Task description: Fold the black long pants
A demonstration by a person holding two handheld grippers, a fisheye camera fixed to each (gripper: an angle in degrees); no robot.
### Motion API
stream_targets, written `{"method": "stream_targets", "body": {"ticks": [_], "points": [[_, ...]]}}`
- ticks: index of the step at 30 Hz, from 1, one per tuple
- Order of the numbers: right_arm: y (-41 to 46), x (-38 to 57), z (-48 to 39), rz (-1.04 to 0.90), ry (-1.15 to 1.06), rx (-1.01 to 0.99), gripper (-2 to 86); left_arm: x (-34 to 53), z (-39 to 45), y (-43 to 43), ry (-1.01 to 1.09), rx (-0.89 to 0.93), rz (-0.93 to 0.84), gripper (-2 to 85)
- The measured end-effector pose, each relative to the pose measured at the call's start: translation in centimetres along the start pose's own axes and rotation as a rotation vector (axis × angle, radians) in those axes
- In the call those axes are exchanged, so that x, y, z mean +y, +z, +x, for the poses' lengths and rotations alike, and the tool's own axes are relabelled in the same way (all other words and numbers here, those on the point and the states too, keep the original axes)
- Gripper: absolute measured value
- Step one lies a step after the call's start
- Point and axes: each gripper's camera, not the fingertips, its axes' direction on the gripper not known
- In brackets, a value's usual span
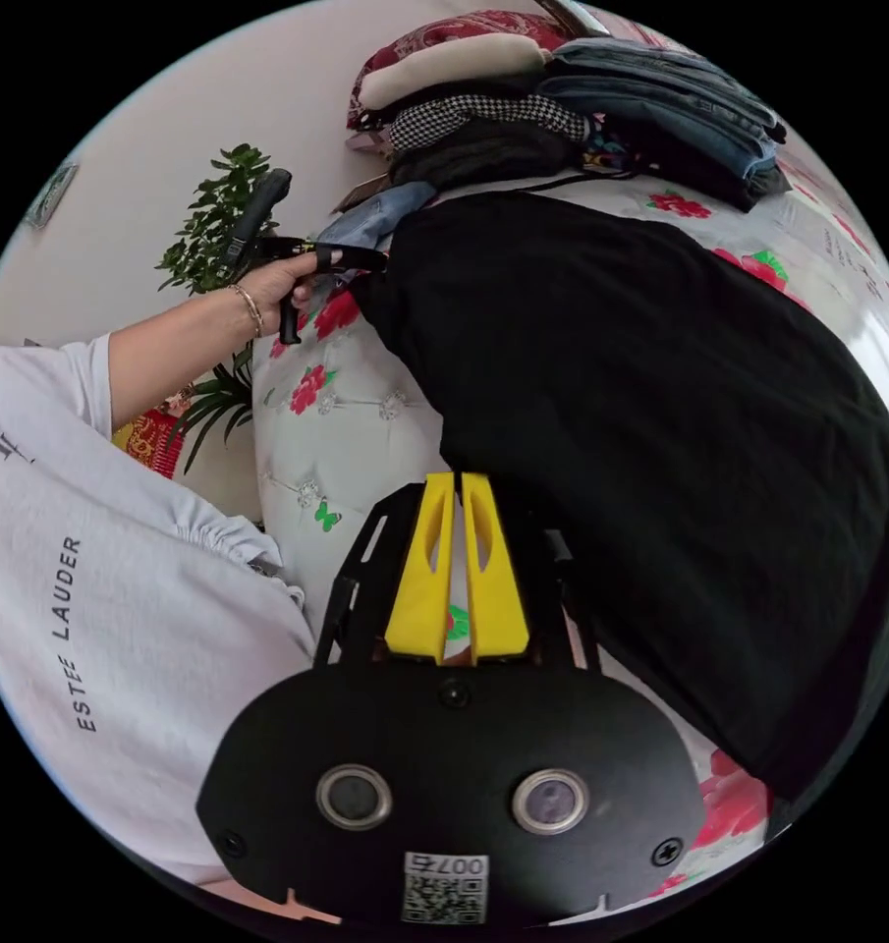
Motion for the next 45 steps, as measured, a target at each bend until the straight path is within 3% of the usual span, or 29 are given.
{"method": "stream_targets", "body": {"ticks": [4,11,18,24,34,39,45], "points": [[-1.3,3.4,-1.6,0.044,-0.019,0.002,0.9,0.4,0.2,0.4,0.016,-0.007,0.01,5.0],[0.1,3.8,2.2,0.029,0.18,-0.114,5.8,0.9,0.7,1.0,0.02,-0.028,0.004,4.9],[-2.1,5.9,0.0,0.124,0.15,-0.021,1.4,1.7,1.8,1.5,0.096,-0.126,-0.038,0.0],[-2.6,11.6,-1.0,0.088,0.116,0.002,0.0,4.6,2.4,1.7,0.128,-0.171,-0.034,-0.9],[-1.8,13.8,2.9,0.097,0.264,-0.103,1.2,7.0,2.9,2.0,0.129,-0.187,-0.052,-1.0],[0.8,13.4,1.7,-0.051,0.109,-0.076,0.1,7.6,4.4,2.6,0.209,-0.295,-0.109,-1.0],[0.5,17.8,-1.2,-0.106,-0.095,-0.294,0.5,11.8,1.9,3.3,0.21,-0.448,-0.197,-0.9]]}}
